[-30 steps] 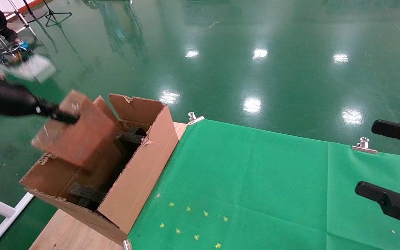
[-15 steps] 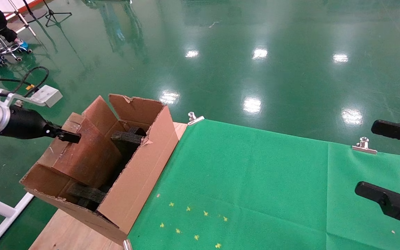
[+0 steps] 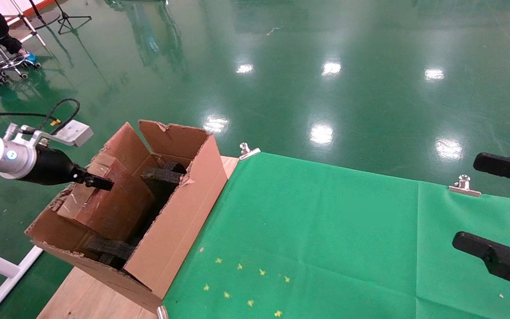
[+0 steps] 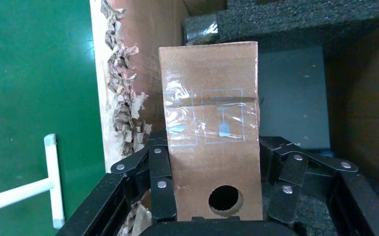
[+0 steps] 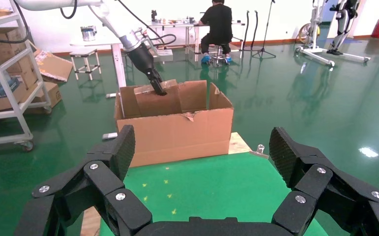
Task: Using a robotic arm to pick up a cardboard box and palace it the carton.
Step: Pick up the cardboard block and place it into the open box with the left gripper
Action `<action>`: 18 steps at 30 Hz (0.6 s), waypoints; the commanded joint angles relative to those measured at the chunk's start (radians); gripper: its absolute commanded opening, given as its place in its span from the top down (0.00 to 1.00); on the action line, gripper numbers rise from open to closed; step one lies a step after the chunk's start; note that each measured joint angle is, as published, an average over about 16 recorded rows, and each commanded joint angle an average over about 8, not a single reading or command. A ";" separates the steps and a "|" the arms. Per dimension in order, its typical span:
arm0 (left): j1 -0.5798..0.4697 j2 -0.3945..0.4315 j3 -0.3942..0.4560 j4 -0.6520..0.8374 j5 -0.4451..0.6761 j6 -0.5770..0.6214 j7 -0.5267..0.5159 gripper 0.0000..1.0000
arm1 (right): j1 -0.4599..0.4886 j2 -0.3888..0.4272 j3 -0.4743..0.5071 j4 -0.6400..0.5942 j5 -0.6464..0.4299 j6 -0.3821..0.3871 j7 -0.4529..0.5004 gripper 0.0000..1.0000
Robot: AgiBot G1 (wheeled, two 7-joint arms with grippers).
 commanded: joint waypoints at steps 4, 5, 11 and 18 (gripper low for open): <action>0.008 0.012 -0.001 0.023 -0.001 -0.016 0.003 0.00 | 0.000 0.000 0.000 0.000 0.000 0.000 0.000 0.00; 0.008 0.011 -0.001 0.021 -0.001 -0.015 0.003 0.00 | 0.000 0.000 0.000 0.000 0.000 0.000 0.000 0.00; 0.006 0.007 -0.001 0.012 -0.001 -0.009 0.002 0.00 | 0.000 0.000 0.000 0.000 0.000 0.000 0.000 0.00; 0.003 0.003 0.000 0.006 0.000 -0.005 0.002 0.00 | 0.000 0.000 0.000 0.000 0.000 0.000 0.000 0.00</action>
